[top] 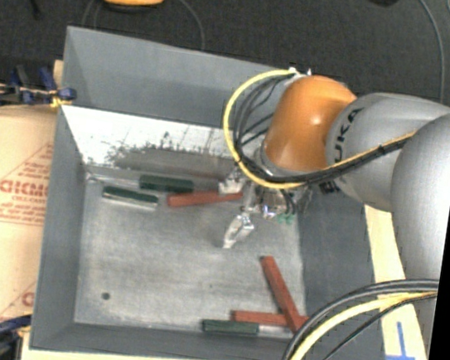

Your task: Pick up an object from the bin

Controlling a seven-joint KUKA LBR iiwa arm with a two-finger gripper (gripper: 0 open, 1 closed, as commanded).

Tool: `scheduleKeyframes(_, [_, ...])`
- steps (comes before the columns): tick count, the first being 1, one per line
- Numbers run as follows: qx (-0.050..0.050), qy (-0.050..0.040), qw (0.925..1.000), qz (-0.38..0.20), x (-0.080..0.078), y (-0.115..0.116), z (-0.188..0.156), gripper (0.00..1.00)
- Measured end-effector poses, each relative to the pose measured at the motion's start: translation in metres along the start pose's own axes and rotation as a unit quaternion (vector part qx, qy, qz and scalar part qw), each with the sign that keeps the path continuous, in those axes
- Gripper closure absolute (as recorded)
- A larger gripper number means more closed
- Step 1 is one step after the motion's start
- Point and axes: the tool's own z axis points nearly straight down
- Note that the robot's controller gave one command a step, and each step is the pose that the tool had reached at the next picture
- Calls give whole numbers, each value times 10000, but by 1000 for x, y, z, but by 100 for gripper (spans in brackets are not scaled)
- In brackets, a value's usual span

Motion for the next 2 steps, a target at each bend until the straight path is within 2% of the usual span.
scheduleKeyframes(1, [-46, 5, 9997, 220, 77, -69, 20, 100])
scheduleKeyframes(2, [-43, 0, 9998, 216, 76, -69, 20, 100])
